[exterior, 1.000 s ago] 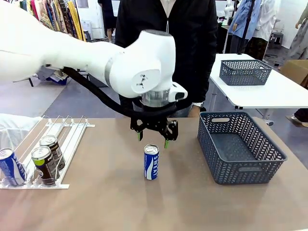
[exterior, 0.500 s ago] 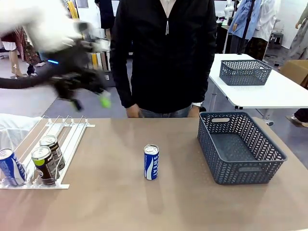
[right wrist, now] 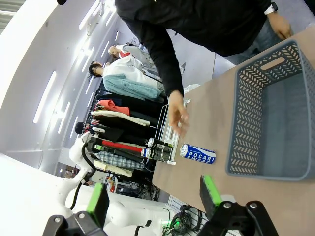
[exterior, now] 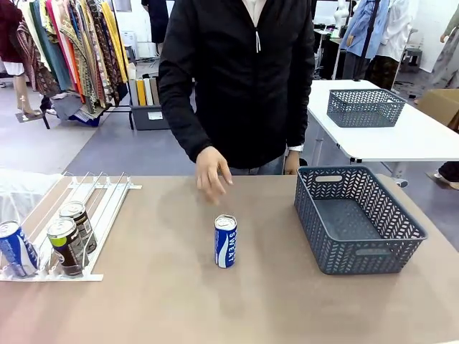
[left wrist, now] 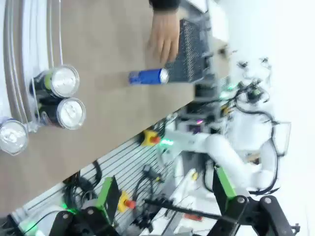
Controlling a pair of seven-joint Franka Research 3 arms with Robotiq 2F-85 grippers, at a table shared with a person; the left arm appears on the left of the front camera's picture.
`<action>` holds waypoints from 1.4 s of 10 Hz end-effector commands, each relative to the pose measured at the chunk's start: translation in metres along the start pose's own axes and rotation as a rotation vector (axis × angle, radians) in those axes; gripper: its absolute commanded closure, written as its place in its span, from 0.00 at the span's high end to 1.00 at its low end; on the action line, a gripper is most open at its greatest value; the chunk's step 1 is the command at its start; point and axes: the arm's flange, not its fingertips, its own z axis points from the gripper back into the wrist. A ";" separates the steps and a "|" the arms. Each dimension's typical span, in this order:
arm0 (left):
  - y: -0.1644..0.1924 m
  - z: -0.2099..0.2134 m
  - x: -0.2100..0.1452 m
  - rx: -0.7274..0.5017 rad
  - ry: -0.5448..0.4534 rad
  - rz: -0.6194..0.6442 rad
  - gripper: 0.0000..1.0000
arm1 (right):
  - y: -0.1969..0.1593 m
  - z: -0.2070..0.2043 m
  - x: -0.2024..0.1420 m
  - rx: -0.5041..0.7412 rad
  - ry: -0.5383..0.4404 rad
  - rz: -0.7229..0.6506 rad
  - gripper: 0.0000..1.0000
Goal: Retrieve and store the cans from the dispenser.
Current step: Pick up one can from the Automatic Can Dispenser and place it in the middle of the table, then pick up the last remaining can from one row of the Automatic Can Dispenser and place it in the middle of the table.
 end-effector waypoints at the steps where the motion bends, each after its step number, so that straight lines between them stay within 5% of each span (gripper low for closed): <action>1: 0.026 -0.009 -0.003 -0.121 -0.149 -0.038 1.00 | 0.002 -0.002 0.003 0.025 -0.017 0.027 1.00; 2: 0.034 -0.008 -0.007 -0.073 -0.204 -0.031 1.00 | 0.002 -0.002 0.003 0.025 -0.017 0.027 1.00; 3: 0.027 0.008 -0.004 -0.078 -0.082 0.012 1.00 | 0.002 -0.002 0.003 0.025 -0.017 0.027 1.00; 13: 0.030 0.005 -0.003 -0.081 -0.096 0.007 1.00 | 0.002 -0.002 0.003 0.025 -0.017 0.027 1.00; 14: 0.015 -0.005 -0.004 0.239 -0.019 0.048 1.00 | 0.002 -0.002 0.003 0.025 -0.017 0.027 1.00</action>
